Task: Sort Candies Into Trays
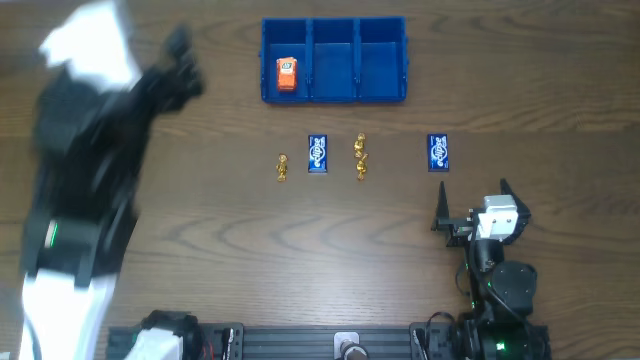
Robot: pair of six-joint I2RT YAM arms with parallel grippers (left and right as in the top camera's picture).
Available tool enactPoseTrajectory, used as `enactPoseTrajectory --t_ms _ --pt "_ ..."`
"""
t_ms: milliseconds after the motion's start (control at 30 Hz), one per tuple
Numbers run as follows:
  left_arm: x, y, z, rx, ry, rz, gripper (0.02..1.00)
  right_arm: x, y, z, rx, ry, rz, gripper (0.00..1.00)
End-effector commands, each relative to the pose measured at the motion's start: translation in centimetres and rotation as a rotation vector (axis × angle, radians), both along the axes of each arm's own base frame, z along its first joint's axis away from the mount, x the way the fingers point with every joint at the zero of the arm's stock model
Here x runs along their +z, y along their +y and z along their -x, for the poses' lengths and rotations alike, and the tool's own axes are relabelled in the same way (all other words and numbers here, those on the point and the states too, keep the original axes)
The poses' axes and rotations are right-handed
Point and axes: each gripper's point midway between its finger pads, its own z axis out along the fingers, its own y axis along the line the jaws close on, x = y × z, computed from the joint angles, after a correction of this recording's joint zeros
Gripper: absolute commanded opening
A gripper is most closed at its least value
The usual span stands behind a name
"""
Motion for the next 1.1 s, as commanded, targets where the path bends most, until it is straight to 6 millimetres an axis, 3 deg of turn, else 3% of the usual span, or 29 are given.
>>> enactPoseTrajectory --t_ms 33,133,333,567,767,1100 --pt "-4.5 4.0 4.8 0.047 -0.053 -0.152 1.000 -0.1 0.0 0.0 0.001 0.002 0.012 0.998" --pt "-6.1 5.2 7.6 0.087 -0.111 -0.207 1.000 -0.1 0.0 0.0 0.001 0.002 0.012 0.998" --pt "-11.1 6.0 10.3 0.105 -0.176 -0.208 1.000 -0.1 0.0 0.0 0.001 0.002 0.012 0.998" --pt "-15.0 4.8 10.1 0.043 -0.261 -0.171 0.998 -0.1 0.0 0.0 0.001 0.002 0.012 0.998" --pt "-16.5 3.3 10.1 -0.040 -0.319 -0.140 1.000 -0.1 0.0 0.0 0.001 0.002 0.012 0.998" --pt "-19.9 3.0 10.2 -0.055 -0.322 -0.136 0.998 -0.1 0.0 0.0 0.001 0.002 0.012 0.998"
